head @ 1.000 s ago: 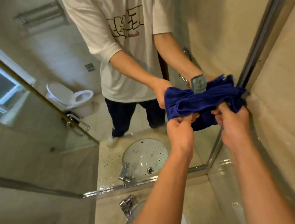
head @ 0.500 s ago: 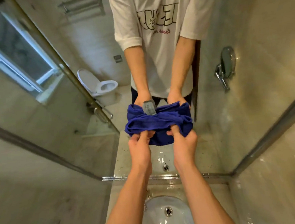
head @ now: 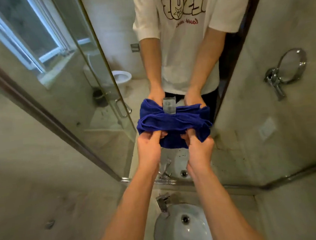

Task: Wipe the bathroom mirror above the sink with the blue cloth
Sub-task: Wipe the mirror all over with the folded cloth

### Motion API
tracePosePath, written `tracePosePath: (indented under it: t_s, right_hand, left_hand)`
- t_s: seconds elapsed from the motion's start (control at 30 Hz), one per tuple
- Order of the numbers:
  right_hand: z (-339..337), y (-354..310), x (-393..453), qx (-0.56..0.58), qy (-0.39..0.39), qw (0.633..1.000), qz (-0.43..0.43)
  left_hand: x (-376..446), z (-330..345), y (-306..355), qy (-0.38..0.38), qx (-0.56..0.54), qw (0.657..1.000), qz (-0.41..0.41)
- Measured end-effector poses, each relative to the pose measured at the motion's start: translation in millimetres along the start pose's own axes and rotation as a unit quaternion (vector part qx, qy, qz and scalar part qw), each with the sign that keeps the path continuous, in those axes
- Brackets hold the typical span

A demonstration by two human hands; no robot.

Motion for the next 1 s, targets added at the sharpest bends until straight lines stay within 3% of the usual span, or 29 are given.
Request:
tracePosePath:
  t_s: [0.27, 0.57, 0.8, 1.0]
  right_hand:
    - [93.8, 21.9, -41.8, -0.035, -0.029, 0.999, -0.017]
    - [210.0, 24.6, -95.0, -0.098, -0.096, 0.988, -0.068]
    - [244.7, -20.0, -117.0, -0.132, -0.114, 0.976, -0.129]
    - [253.3, -131.8, -135.1, -0.113, -0.127, 0.956, -0.238]
  left_hand:
    - [43.2, -89.5, 24.8, 0.033, -0.042, 0.999, 0.003]
    - [94.2, -208.3, 86.3, 0.018, 0.024, 0.996, 0.088]
    - [91.1, -216.2, 139.9, 0.030, -0.031, 0.990, 0.137]
    - [77.8, -178.8, 242.4, -0.024, -0.043, 0.976, 0.214]
Point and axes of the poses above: each hand's wrist, its own x-axis towards the middle knuckle, its own z-axis out of the palm, y = z × x, the point moved 3 cm from there along x, towards the middle knuckle, and after that the axes turned 3 degrees about -y, right-handed, at the moved point
